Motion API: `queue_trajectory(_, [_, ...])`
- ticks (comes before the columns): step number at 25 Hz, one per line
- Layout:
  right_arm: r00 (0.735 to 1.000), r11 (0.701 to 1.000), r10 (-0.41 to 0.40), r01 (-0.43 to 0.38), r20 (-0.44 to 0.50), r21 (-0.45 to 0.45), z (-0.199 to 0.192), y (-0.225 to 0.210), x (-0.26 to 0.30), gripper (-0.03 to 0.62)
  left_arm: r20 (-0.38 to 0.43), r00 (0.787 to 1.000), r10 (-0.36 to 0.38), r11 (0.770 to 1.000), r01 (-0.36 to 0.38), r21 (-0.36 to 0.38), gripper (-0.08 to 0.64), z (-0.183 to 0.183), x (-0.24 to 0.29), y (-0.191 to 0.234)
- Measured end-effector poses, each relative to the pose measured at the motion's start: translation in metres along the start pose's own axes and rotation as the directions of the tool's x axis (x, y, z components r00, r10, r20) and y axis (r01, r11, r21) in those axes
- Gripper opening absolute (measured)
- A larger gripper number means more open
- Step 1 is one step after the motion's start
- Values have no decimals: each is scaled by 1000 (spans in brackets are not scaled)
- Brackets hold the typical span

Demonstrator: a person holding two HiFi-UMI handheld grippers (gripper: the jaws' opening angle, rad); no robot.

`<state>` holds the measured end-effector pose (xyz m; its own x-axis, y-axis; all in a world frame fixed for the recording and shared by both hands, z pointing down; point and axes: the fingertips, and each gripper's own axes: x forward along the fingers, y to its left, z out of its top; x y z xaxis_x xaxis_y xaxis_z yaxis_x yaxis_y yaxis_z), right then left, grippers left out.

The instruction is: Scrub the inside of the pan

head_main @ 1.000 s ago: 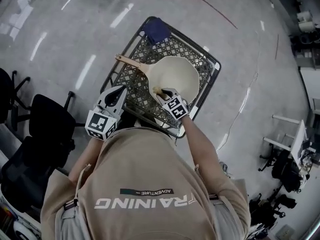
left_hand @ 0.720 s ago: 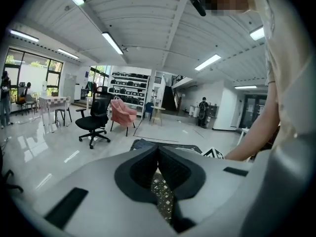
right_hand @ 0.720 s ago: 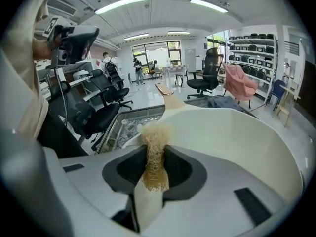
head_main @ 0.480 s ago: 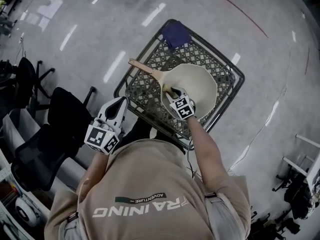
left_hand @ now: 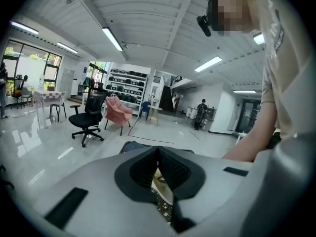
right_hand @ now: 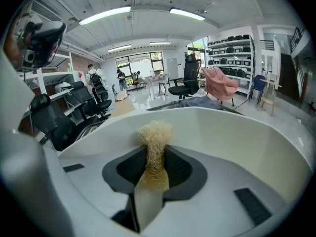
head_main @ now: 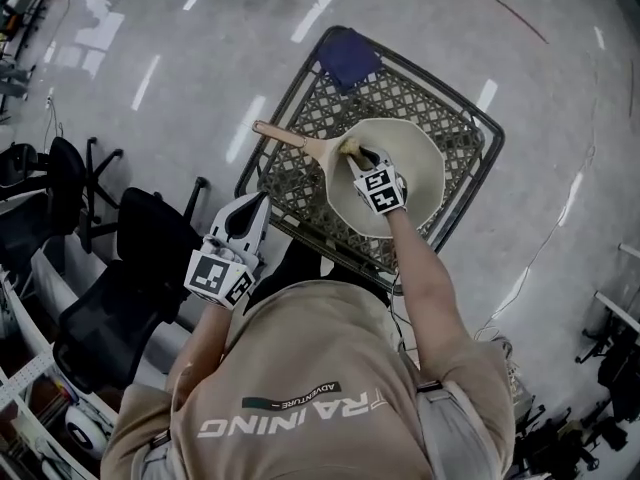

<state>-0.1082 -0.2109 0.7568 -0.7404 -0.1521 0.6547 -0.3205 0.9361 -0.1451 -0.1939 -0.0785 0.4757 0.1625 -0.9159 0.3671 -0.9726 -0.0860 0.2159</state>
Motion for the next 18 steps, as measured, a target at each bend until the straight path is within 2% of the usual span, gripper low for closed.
queue_trajectory(8, [989, 981, -139, 130, -58, -142, 1, -53, 2, 114, 6, 989, -147, 987, 146, 71, 18, 20, 44, -28])
queue_trajectory(11, [971, 958, -221, 198, -92, -209, -2, -71, -1, 114, 1, 981, -192, 978, 191, 78, 18, 20, 54, -37])
queue_trajectory(15, [949, 923, -288, 241, -124, -300, -8, -86, -8, 112, -5, 966, -260, 962, 259, 82, 18, 21, 64, -55])
queue_trajectory(18, [911, 883, -382, 310, -155, -353, -15, -101, -18, 112, 11, 961, -277, 958, 276, 82, 18, 24, 63, -60])
